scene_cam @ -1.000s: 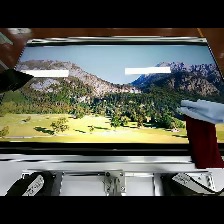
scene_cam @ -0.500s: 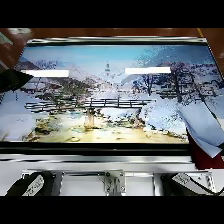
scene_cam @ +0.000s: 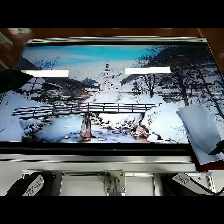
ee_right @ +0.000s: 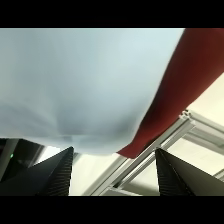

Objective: Fold the shirts.

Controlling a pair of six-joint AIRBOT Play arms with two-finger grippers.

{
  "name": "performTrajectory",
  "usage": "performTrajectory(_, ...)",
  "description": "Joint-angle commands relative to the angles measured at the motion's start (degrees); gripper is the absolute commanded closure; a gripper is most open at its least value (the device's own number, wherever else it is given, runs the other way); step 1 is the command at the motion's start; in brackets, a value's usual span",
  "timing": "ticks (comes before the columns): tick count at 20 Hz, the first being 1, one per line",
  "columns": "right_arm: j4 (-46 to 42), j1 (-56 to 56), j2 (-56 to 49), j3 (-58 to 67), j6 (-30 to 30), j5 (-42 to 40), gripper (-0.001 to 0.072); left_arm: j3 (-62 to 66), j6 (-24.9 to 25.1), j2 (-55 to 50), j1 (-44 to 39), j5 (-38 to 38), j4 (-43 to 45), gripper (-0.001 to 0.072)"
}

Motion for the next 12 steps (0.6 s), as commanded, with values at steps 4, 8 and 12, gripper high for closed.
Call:
performTrajectory(4, 11.3, 0.0, 0.2, 15.3, -0.5, 6.0, 0.0087, 0.2, 0.2, -0.1, 0.0, 5.0, 0.0, 0.0675)
performTrajectory(8, 15.1, 0.2, 1.2, 42.4, 3.5, 4.9, 0.0089, 6.8, -0.7, -2.3, -5.8, 9.4, 11.4, 0.0677)
performTrajectory(12, 25.3, 10.1, 1.6, 58.4, -1.6, -4.2, 0.0089, 12.6, -10.5, -9.7, -16.9, 3.7, 33.9, 0.0677)
